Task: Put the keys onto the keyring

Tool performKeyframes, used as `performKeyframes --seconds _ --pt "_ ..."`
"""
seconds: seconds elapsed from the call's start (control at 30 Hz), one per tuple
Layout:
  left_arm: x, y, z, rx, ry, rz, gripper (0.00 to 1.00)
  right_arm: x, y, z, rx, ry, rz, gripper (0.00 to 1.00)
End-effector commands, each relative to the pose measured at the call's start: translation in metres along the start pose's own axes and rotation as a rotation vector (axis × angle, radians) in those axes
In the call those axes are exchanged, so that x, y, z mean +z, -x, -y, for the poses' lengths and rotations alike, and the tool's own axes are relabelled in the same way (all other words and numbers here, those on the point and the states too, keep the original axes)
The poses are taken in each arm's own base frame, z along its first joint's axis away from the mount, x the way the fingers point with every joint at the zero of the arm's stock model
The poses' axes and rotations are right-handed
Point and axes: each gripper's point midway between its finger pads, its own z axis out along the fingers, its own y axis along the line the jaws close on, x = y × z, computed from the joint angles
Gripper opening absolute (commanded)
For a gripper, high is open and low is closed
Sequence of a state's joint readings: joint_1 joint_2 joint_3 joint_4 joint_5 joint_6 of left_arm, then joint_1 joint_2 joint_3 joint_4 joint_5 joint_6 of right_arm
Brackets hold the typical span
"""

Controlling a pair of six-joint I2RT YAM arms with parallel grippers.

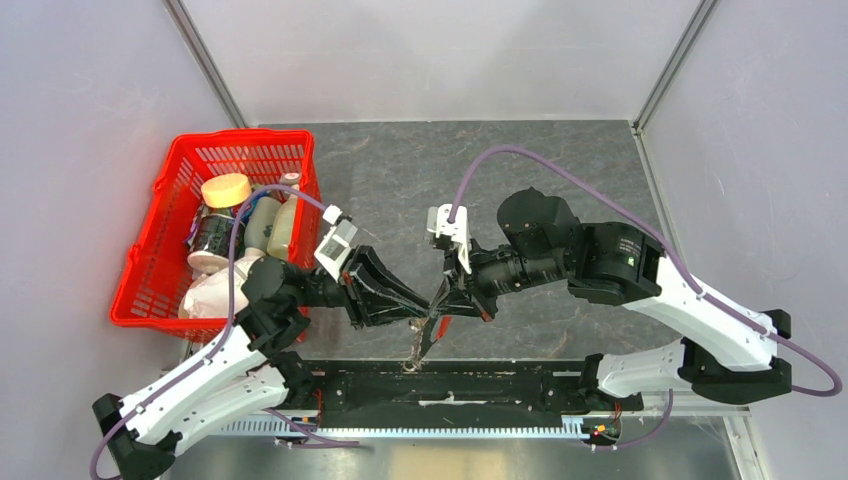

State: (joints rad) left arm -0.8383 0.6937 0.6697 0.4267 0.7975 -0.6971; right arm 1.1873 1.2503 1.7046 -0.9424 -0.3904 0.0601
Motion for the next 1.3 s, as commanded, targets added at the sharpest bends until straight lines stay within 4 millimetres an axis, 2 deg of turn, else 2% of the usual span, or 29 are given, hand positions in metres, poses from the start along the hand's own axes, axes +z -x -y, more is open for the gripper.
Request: performKeyframes --seconds 0.0,0.63,0.93,1.0,1.07,1.27 --pt "-0.001 -0.003 0.007 -0.014 -0.037 -0.012 0.26 -0.023 0.041 -0.010 -0.061 -0.006 0.162 0.00" --pt "0.005 0.003 0.005 -0.009 -0.038 -0.006 0.27 -0.014 0.032 -0.009 -0.050 0.012 0.132 0.00" --pt "0.006 0.007 0.007 -0.007 -0.048 0.008 0.23 -0.007 0.024 -0.005 -0.039 0.006 0.110 0.00" --pt "0.007 0.008 0.008 -0.006 -0.055 0.012 0.17 -0.005 0.023 -0.004 -0.036 0.006 0.110 0.00" --pt "0.006 0.009 0.009 0.000 -0.058 0.016 0.03 -0.004 0.024 -0.004 -0.035 0.008 0.114 0.00" --pt "0.004 0.014 0.012 0.020 -0.053 0.038 0.02 -0.005 0.022 -0.004 -0.022 0.003 0.116 0.02"
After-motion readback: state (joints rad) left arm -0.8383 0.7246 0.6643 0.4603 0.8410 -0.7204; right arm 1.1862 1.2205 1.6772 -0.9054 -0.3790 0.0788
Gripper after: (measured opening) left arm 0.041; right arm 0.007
